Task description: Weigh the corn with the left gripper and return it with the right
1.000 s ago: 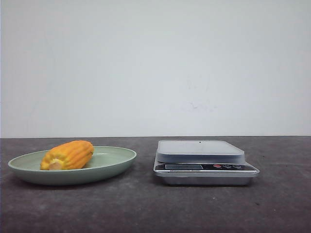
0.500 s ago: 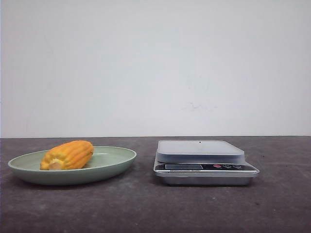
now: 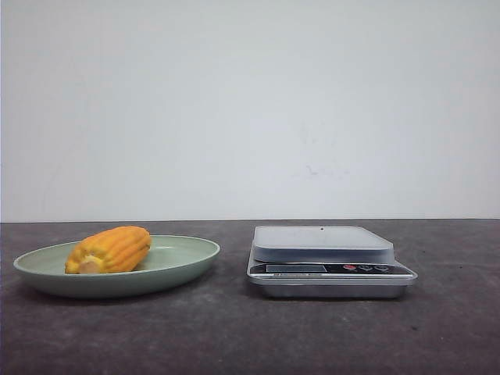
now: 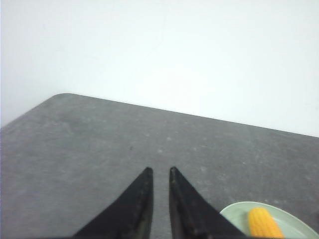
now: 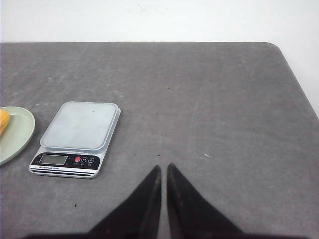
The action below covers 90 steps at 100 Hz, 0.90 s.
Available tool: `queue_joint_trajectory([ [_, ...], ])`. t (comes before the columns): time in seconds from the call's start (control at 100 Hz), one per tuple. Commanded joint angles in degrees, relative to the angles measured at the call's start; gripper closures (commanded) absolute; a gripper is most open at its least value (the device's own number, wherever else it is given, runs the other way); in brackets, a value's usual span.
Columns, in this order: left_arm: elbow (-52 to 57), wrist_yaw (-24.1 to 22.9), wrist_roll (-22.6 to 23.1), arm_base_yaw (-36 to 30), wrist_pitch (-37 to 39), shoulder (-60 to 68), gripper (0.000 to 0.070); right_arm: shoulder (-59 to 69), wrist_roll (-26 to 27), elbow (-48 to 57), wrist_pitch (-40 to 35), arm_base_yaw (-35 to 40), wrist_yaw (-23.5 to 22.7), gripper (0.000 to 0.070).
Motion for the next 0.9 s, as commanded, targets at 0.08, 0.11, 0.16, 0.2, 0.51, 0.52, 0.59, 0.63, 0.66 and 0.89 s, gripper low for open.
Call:
queue_joint_trajectory([
  [0.08,-11.39,4.68,0.98,0.68,11.89,-0.13,0.0683,-0.11,0.52,0.85,0.76,0.15,-0.02,0.0689],
  [0.11,-13.57,5.90,0.96,0.98,14.34,-0.17,0.0683,-0.11,0.50,0.85,0.74,0.15,0.00,0.0689],
  [0.16,-16.98,7.54,0.96,1.55,18.10,-0.20,0.0683,-0.11,0.50,0.85,0.74,0.15,0.00,0.0689],
  [0.2,-19.41,8.28,0.94,1.92,20.48,-0.20,0.0684,-0.11,0.50,0.85,0.76,0.15,0.00,0.0689],
  [0.51,-28.44,9.62,-1.77,3.50,24.20,-0.20,0.0684,-0.11,0.52,0.85,0.76,0.15,-0.02,0.0689],
  [0.52,-28.44,9.62,-1.70,3.50,24.09,-0.20,0.0684,-0.11,0.50,0.85,0.76,0.15,-0.02,0.0689],
  [0.59,-28.44,9.60,-0.70,3.58,22.62,-0.20,0.0683,-0.11,0.50,0.85,0.79,0.15,-0.02,0.0689],
  [0.63,-28.44,9.60,0.00,3.65,21.77,-0.20,0.0683,-0.11,0.50,0.85,0.76,0.15,-0.02,0.0689],
  [0.66,-28.44,9.60,0.37,3.65,21.00,-0.20,0.0684,-0.11,0.52,0.85,0.79,0.15,-0.02,0.0689],
  [0.89,-28.44,9.57,0.61,3.69,20.48,-0.20,0.0683,-0.11,0.52,0.85,0.76,0.15,-0.02,0.0689],
])
